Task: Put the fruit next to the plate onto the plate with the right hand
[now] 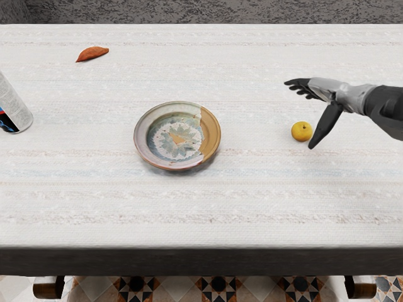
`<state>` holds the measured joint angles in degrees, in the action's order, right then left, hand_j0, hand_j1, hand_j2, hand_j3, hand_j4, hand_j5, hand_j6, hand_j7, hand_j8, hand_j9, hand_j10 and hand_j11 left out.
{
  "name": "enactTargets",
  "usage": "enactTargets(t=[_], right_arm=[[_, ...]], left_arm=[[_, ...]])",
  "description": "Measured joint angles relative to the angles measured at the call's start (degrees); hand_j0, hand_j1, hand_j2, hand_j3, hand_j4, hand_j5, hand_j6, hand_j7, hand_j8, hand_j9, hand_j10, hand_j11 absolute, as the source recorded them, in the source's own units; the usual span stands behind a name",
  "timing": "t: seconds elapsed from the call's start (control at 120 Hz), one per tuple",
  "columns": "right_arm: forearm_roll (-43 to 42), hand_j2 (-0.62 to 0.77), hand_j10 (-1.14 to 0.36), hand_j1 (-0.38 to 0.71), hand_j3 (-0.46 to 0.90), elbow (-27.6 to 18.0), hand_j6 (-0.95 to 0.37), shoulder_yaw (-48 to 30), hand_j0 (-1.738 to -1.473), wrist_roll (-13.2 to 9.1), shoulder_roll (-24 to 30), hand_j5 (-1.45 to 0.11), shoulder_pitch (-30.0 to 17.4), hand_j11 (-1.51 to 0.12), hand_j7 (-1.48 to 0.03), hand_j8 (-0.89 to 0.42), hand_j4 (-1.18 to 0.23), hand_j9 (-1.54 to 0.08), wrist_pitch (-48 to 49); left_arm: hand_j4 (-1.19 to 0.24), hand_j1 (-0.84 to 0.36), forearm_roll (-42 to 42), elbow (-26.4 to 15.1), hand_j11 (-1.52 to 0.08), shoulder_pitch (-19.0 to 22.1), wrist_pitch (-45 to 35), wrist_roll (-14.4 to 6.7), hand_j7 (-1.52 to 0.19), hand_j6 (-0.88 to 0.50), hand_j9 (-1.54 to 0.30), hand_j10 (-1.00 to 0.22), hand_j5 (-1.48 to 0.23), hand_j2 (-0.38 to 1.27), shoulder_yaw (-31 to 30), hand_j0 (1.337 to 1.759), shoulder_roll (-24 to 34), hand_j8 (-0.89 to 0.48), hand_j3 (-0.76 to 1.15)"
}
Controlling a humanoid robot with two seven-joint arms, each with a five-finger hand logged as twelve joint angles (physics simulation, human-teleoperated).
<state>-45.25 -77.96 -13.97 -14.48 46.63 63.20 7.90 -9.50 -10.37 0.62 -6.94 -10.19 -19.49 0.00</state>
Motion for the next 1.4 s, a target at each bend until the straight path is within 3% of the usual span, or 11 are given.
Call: enactTargets(t=[0.158, 0.317, 0.725, 1.4], right_arm=[[-1.79, -0.02, -0.14, -0.19, 0.00, -0.20, -0.14, 1.00, -1.658, -4.17, -1.97, -0.17, -0.14, -0.17, -0.17, -0.14, -0.14, -0.17, -4.55], [-4.01, -0.03, -0.18, -0.14, 0.00, -0.99, -0.18, 3.81, -1.658, -5.67, -3.26, -0.23, -0.27, -0.23, -0.23, -0.18, -0.18, -0.23, -13.46], [-6.52, -0.04, -0.24, -0.07, 0.00, -1.48, -0.24, 9.93, -1.658, -5.91, -6.07, -0.30, -1.34, -0.30, -0.30, -0.24, -0.24, -0.30, -26.48], [-8.28, -0.06, -0.30, 0.01, 0.00, 3.89, -0.30, 11.47, -1.658, -5.71, -10.87, -0.39, -3.60, -0.39, -0.39, -0.30, -0.30, -0.39, -29.51]], left_arm=[[0.00, 0.35, 0.00, 0.00, 0.00, 0.00, 0.00, 0.00, 0.00, 0.00, 0.00, 0.00, 0.00, 0.00, 0.01, 1.658, 0.00, 0.00, 0.00], [0.00, 0.35, 0.00, 0.00, 0.00, 0.00, 0.00, 0.00, 0.00, 0.00, 0.00, 0.00, 0.00, 0.00, -0.01, 1.658, 0.00, 0.00, 0.00], [0.00, 0.35, 0.00, 0.00, 0.00, 0.00, 0.00, 0.00, 0.00, 0.00, 0.00, 0.00, 0.00, 0.00, 0.00, 1.658, 0.00, 0.00, 0.00], [0.00, 0.35, 0.00, 0.00, 0.00, 0.00, 0.00, 0.00, 0.00, 0.00, 0.00, 0.00, 0.00, 0.00, 0.00, 1.658, 0.00, 0.00, 0.00]])
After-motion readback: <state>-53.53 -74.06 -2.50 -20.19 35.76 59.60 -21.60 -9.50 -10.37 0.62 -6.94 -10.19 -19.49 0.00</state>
